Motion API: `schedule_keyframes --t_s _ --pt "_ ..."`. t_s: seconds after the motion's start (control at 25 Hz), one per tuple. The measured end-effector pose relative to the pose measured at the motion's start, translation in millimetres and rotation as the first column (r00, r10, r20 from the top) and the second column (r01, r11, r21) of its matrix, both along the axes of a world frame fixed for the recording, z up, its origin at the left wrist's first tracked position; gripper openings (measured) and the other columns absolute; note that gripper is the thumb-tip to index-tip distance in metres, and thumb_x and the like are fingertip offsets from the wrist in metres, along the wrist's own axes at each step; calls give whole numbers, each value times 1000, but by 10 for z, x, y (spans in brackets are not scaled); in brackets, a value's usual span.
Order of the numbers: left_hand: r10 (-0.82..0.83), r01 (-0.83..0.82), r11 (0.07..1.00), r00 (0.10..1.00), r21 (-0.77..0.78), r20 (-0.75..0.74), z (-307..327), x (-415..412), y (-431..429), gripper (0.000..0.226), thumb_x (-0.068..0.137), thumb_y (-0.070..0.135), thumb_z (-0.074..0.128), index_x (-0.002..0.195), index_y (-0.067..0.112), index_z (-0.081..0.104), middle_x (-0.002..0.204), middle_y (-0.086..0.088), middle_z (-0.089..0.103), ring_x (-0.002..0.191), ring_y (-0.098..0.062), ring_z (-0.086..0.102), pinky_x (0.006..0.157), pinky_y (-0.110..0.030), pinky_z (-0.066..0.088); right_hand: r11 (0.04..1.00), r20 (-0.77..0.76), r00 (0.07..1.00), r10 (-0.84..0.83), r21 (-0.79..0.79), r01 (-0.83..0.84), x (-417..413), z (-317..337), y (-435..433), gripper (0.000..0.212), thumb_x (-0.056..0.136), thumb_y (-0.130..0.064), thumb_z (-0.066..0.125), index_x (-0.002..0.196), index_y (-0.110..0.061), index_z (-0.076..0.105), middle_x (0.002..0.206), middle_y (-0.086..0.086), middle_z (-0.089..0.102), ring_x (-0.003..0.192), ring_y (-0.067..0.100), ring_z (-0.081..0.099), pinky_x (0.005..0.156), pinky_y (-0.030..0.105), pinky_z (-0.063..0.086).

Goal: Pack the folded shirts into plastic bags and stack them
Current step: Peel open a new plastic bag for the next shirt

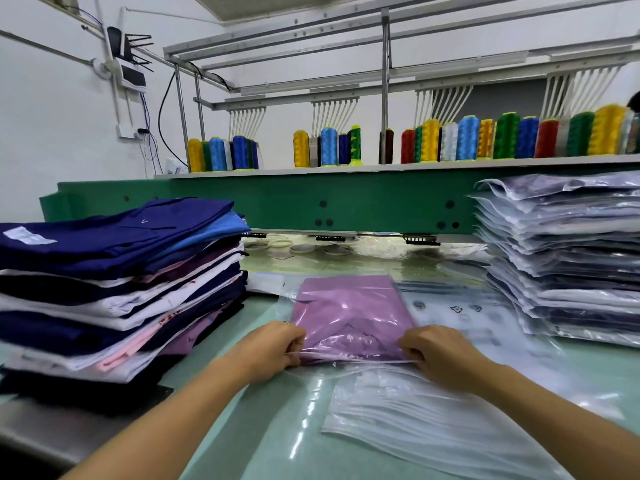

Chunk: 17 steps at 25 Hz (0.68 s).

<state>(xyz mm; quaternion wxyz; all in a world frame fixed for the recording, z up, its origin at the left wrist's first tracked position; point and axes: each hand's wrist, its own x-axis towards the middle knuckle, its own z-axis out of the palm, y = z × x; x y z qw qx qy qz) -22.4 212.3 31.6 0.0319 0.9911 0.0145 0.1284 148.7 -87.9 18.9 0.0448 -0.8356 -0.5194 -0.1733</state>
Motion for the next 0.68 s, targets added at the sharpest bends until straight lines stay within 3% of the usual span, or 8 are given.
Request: schedule_keyframes --t_s 0.12,0.2,0.28,0.36,0.48,0.56,0.68 --pt "-24 26 994 1000 108 -14 49 -1 -5 22 83 7 54 76 22 39 80 10 46 77 -18 45 64 -33 37 998 40 999 -17 -62 19 45 19 23 10 78 -8 46 75 -16 40 74 -2 52 72 26 43 59 34 27" --pt "-41 47 998 993 47 -114 25 -32 26 19 79 7 50 78 24 42 83 10 49 79 -18 48 67 -34 40 995 -46 999 13 -96 -18 66 21 -10 6 80 -13 45 78 -18 42 76 -6 52 74 21 46 59 30 31" --pt "-66 41 994 967 -105 -245 13 -83 55 11 79 20 55 80 28 48 88 10 52 81 -15 51 73 -34 44 990 -228 974 -6 -139 -26 68 61 -63 4 79 -18 45 82 -21 45 76 -10 51 76 16 47 66 33 39" --pt "-67 2 981 943 -194 -327 53 -107 75 5 79 36 52 80 32 53 92 8 54 82 -13 52 78 -34 45 989 -484 874 -45 -146 -30 81 132 -100 9 73 -24 46 81 -24 51 72 -12 51 71 12 46 67 34 39" --pt "18 -96 974 937 -208 -350 105 -27 85 17 79 30 46 74 25 62 89 2 65 84 -19 60 76 -35 49 999 -715 698 -40 -51 4 118 236 -83 20 73 -28 47 72 -20 65 65 -7 56 61 11 48 59 26 37" --pt "111 -168 972 942 -161 -316 110 78 61 19 79 17 50 67 23 64 79 3 67 81 -23 65 69 -31 50 996 -750 658 -68 -16 85 184 267 -2 27 81 -20 48 68 -16 71 62 5 64 54 14 54 55 23 41" --pt "247 -250 968 951 8 -188 160 298 22 15 86 15 49 79 22 61 93 -2 67 88 -29 62 69 -32 46 956 -596 783 -179 82 281 365 282 232 29 90 -11 51 73 -19 73 70 2 73 62 14 65 64 29 52"
